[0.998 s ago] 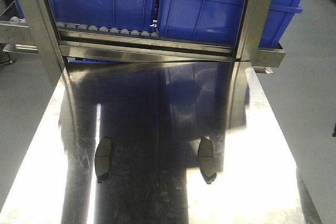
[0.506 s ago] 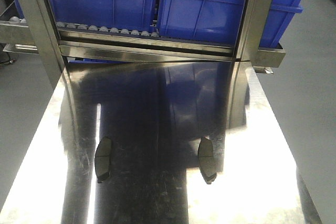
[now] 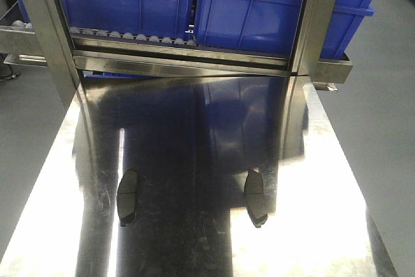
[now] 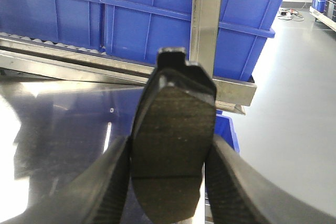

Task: Move and align brake pads A on conveyor
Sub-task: 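Lift the grasped brake pad with the right gripper, then drive the base toward the black conveyor holding both brake pads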

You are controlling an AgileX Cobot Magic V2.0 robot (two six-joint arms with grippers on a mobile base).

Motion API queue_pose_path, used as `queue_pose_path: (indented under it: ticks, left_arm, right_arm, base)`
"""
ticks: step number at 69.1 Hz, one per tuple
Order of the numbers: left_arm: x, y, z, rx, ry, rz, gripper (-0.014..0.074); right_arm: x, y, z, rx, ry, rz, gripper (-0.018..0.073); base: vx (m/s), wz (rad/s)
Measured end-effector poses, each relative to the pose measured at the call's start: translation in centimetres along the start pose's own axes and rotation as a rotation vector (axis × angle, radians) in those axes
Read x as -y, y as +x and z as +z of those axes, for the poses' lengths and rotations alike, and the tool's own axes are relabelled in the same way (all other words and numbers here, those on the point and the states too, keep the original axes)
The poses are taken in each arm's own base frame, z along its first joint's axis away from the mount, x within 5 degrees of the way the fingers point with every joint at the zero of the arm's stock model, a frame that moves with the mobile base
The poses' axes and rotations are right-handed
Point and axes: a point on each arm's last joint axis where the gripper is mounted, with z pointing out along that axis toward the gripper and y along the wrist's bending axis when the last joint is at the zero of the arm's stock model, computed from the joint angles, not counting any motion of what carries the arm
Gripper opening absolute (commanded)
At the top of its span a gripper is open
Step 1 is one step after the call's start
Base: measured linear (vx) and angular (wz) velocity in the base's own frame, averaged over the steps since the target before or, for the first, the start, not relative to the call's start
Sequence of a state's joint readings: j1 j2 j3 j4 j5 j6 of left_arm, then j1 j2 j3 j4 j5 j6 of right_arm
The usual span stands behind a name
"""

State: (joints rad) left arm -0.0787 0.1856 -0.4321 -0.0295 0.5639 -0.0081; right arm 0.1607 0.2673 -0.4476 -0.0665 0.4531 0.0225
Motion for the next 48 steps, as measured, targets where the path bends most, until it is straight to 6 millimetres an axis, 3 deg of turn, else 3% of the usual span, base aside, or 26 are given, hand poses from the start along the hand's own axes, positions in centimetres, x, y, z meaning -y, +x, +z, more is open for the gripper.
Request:
queue_pose_path:
  ticks: [31, 48]
  left_arm:
    - [0.00, 0.00, 0.00, 0.000, 0.000, -0.001, -0.0006]
    - [0.00, 0.00, 0.00, 0.000, 0.000, -0.001, -0.0006]
  right_arm:
    - [0.01, 0.00, 0.00, 0.000, 0.001, -0.002, -0.0008]
    - [0.01, 0.00, 0.00, 0.000, 0.001, -0.002, -0.0008]
  base:
    - [-0.01, 0.04]
    - [-0.13, 0.56]
